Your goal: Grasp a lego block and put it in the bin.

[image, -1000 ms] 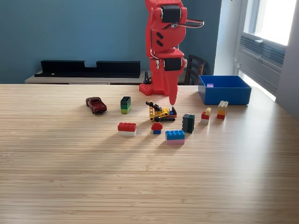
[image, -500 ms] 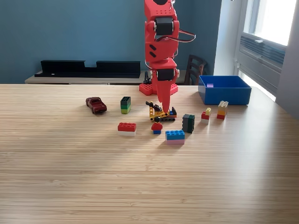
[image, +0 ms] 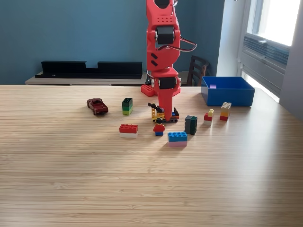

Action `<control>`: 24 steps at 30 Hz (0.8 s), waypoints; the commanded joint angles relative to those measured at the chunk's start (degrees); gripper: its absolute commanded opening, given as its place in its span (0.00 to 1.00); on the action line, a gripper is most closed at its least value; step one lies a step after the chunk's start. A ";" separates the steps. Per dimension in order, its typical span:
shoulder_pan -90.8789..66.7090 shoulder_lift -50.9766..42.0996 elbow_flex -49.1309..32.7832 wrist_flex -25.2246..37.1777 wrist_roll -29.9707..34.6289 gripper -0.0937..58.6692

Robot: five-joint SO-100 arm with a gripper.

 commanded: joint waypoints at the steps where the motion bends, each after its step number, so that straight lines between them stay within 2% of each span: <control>1: 0.00 2.72 1.23 -2.55 -0.97 0.46; 4: 0.09 2.72 2.02 -4.57 -0.79 0.40; 8: 0.18 2.72 1.85 -6.24 0.44 0.05; 9: 0.18 2.72 1.67 -6.42 0.62 0.00; 13: 0.18 2.72 0.44 -5.98 1.41 0.00; 16: 0.26 2.72 -2.20 -3.34 1.93 0.00; 20: 0.62 3.43 -10.81 5.71 2.81 0.00; 24: 0.53 3.52 -24.43 17.49 3.43 0.00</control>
